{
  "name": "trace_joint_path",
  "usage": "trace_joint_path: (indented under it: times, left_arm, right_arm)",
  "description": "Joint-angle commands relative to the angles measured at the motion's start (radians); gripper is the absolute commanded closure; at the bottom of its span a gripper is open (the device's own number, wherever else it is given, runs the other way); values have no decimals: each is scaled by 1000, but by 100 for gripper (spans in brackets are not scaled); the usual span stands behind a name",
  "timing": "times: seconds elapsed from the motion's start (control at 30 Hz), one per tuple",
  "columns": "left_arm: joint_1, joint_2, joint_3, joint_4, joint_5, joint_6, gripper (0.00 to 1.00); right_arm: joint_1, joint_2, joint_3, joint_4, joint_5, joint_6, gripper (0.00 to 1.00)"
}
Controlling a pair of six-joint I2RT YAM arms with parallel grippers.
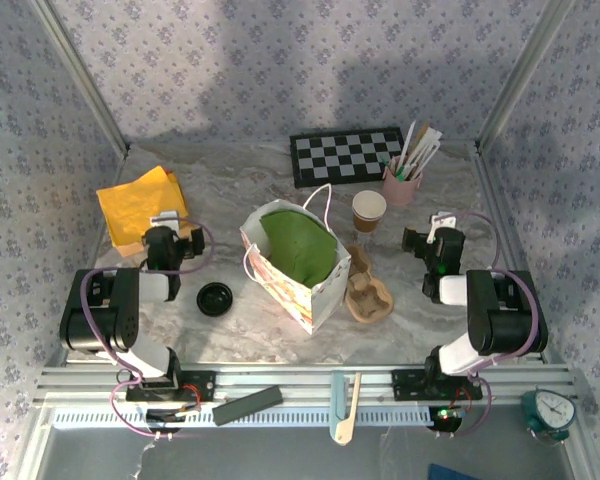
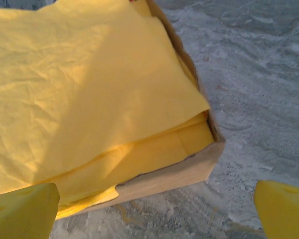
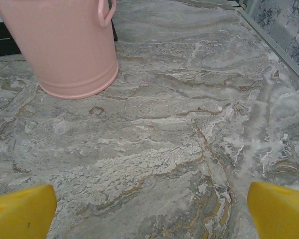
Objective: Pack the takeout coffee
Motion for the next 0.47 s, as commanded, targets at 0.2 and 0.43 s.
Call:
trace_joint_path:
  times: [0.2,0.43]
  left_arm:
    - [7,-1,5,62,33,16,0]
    - [7,-2,5,60,32,15,0]
  right_arm:
    - [12,6,16,25,2,-34,0]
    - [8,5,17,22,-6,-34,0]
